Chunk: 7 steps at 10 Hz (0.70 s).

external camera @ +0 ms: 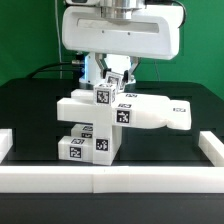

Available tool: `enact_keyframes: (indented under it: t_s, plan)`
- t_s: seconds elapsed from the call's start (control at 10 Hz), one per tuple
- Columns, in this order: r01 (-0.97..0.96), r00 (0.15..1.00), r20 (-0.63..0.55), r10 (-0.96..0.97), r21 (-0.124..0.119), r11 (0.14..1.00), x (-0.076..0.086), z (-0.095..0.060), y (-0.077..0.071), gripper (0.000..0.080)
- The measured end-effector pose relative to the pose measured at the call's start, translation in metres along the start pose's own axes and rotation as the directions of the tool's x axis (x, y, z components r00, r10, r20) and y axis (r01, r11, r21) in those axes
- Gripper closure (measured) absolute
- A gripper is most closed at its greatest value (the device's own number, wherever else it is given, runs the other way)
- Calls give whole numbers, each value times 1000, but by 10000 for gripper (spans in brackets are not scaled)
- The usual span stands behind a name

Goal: Assemble chair

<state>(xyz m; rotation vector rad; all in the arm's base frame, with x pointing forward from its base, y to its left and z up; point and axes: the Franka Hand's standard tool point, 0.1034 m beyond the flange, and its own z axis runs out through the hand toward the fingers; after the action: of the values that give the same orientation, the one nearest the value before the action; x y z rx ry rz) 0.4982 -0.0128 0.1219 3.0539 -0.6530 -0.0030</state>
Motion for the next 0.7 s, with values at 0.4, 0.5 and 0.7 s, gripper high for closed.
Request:
enact_keyframes:
  t_s: [0.4, 0.5, 0.7]
  plan:
    - [112, 994, -10, -112, -3, 994, 0, 0, -2, 168]
    - [188, 982, -18, -188, -4, 982, 1, 0, -3, 168]
    - [403, 915, -16, -403, -8, 915, 1, 0, -2, 153]
